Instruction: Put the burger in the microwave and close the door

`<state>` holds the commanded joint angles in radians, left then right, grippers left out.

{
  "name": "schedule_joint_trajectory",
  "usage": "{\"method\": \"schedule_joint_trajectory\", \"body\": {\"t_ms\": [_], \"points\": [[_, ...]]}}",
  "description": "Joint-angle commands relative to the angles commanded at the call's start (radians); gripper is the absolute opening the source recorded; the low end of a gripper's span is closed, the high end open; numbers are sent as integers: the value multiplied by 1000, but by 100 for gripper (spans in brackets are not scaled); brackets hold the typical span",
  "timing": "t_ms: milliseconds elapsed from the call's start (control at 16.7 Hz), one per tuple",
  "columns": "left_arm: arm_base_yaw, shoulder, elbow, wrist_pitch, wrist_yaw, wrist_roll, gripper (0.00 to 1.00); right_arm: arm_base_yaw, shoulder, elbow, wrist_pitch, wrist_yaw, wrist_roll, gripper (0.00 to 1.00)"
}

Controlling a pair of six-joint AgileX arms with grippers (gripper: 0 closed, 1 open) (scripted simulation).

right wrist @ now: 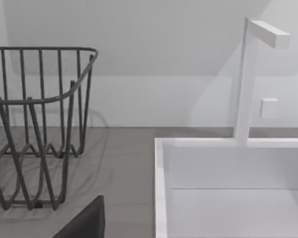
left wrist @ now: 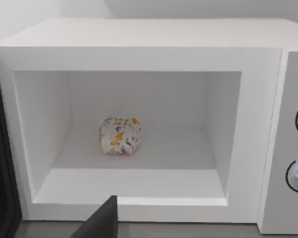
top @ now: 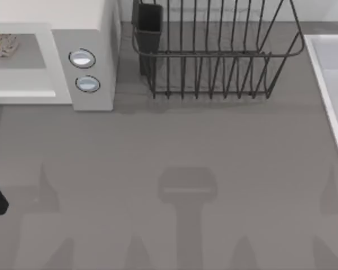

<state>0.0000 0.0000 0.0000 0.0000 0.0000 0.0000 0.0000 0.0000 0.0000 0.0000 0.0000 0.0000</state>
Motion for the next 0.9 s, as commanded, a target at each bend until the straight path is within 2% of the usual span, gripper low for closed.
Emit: {"method": "schedule_joint_trajectory", "body": {"t_ms": [600, 900], "points": [[0, 0, 0, 0, 0, 0, 2, 0, 0, 0, 0, 0, 0, 100], [0, 0, 0, 0, 0, 0, 0, 0, 0, 0, 0, 0, 0, 100]]}}
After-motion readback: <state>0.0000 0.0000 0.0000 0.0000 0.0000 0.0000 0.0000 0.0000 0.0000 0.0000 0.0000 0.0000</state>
